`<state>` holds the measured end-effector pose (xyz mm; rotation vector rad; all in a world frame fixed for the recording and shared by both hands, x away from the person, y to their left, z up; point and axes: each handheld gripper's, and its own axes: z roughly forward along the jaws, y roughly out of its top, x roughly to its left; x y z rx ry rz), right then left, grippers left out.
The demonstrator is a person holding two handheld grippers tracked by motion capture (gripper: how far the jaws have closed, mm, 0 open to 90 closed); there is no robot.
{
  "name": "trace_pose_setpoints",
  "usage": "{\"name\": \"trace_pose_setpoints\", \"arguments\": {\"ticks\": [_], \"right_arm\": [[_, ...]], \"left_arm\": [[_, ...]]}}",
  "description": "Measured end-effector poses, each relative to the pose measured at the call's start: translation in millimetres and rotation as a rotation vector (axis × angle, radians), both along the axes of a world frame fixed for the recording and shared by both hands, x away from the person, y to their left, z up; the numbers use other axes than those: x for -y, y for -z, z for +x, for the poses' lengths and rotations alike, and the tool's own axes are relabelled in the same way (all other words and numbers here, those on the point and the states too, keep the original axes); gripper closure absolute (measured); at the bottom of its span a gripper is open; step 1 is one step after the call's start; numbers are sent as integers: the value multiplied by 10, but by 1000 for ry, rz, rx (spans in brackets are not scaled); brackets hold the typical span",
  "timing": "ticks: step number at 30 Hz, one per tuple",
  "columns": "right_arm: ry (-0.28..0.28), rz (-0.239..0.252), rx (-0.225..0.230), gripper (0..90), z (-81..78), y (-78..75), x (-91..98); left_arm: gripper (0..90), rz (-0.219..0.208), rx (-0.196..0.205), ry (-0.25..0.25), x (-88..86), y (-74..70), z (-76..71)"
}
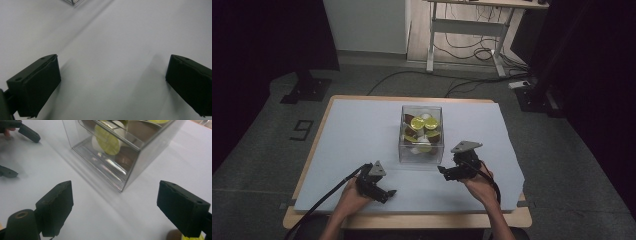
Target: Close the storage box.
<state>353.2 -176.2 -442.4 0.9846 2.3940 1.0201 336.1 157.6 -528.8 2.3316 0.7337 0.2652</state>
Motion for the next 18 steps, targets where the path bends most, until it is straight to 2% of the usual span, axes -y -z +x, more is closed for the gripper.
{"name": "trace_pose_setpoints", "arguments": {"ticks": [9, 18], "right_arm": [[52, -2, 12, 120, -37, -33, 199], [99, -31, 13, 72, -51, 52, 348]], "left_arm": [[0, 1, 1, 0, 0, 0, 0], [0, 0, 1, 0, 0, 1, 1]]}}
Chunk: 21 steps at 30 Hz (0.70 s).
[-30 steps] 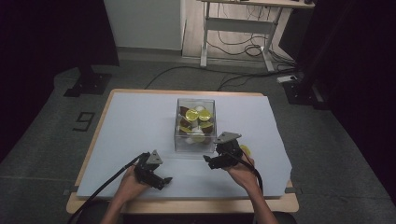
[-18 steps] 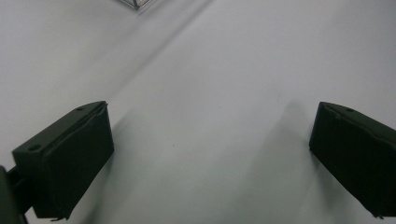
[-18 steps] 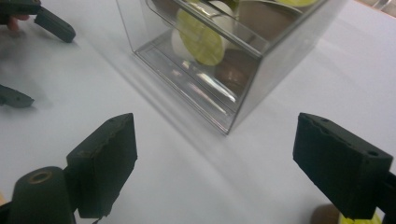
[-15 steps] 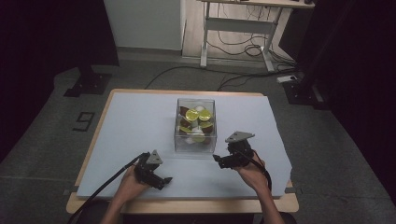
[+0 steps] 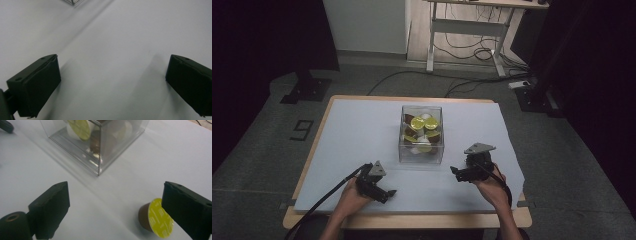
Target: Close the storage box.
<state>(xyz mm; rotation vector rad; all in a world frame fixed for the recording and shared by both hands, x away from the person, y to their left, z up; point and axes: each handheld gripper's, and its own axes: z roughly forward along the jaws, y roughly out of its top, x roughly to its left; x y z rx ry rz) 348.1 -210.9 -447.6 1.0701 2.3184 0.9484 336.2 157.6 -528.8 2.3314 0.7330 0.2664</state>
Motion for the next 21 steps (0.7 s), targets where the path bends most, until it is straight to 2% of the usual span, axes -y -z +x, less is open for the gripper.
{"name": "trace_pose_setpoints", "arguments": {"ticks": [4, 14, 21], "right_arm": [[26, -8, 6, 44, 3, 51, 70], [81, 22, 32, 36, 13, 189, 249], [103, 15, 15, 36, 16, 341, 325]], "left_arm": [[0, 0, 1, 1, -1, 0, 0], [0, -1, 1, -1, 0, 1, 0], [0, 0, 1, -1, 0, 1, -1]]}}
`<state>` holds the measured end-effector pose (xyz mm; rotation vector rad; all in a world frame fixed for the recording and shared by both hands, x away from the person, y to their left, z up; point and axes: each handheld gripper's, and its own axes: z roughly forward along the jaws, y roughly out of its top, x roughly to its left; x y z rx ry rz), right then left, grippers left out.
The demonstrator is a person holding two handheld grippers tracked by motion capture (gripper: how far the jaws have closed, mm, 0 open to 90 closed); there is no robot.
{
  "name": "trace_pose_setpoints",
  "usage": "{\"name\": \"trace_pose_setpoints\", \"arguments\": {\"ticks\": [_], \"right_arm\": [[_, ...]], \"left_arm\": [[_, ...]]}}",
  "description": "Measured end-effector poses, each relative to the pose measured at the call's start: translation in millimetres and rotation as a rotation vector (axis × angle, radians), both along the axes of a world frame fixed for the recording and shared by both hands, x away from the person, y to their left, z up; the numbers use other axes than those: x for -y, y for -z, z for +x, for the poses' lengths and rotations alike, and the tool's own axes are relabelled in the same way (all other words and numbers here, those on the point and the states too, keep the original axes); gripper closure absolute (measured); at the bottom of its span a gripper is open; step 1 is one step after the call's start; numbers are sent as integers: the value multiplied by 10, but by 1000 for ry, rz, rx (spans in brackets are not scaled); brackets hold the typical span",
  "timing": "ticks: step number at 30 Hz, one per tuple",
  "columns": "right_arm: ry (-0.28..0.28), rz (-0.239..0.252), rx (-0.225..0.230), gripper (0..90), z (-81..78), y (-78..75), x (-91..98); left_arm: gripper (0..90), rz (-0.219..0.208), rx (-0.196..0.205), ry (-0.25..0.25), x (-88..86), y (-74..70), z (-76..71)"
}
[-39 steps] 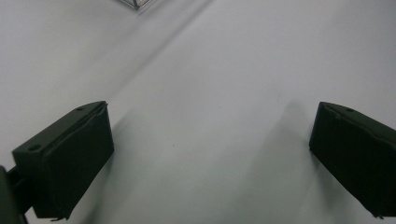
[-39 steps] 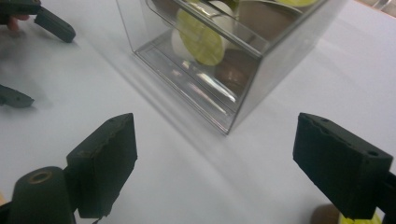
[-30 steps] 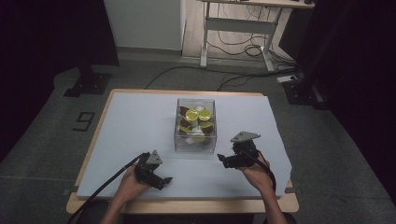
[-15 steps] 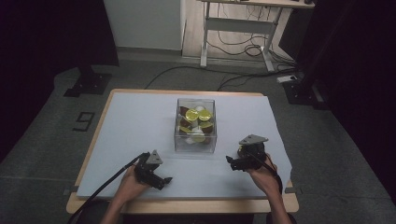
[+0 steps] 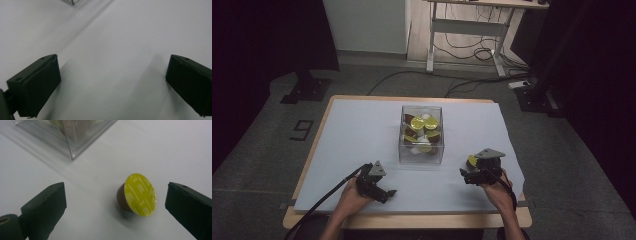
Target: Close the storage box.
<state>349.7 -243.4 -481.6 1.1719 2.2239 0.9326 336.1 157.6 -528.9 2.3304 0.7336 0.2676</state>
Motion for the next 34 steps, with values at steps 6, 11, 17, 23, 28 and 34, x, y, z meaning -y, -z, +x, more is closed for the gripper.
{"name": "trace_pose_setpoints", "arguments": {"ticks": [6, 11, 17, 23, 28, 34], "right_arm": [[18, -6, -38, 37, -22, 130, 78], [23, -19, -75, 34, -23, 237, 111], [3, -15, -123, 19, -13, 354, 74], [10, 6, -157, 0, -13, 480, 71], [2, 24, -124, 0, -48, 512, 90], [-7, 48, -84, 0, -82, 551, 121]], "left_arm": [[0, 0, 0, -1, 0, 0, -1], [0, -1, 0, -1, 1, 0, -1], [0, -1, 0, -1, 0, 0, -1], [0, -1, 1, -1, 0, 0, -1], [0, -1, 1, -1, 1, 1, -1], [0, -1, 0, -1, 1, 1, -2]]}}
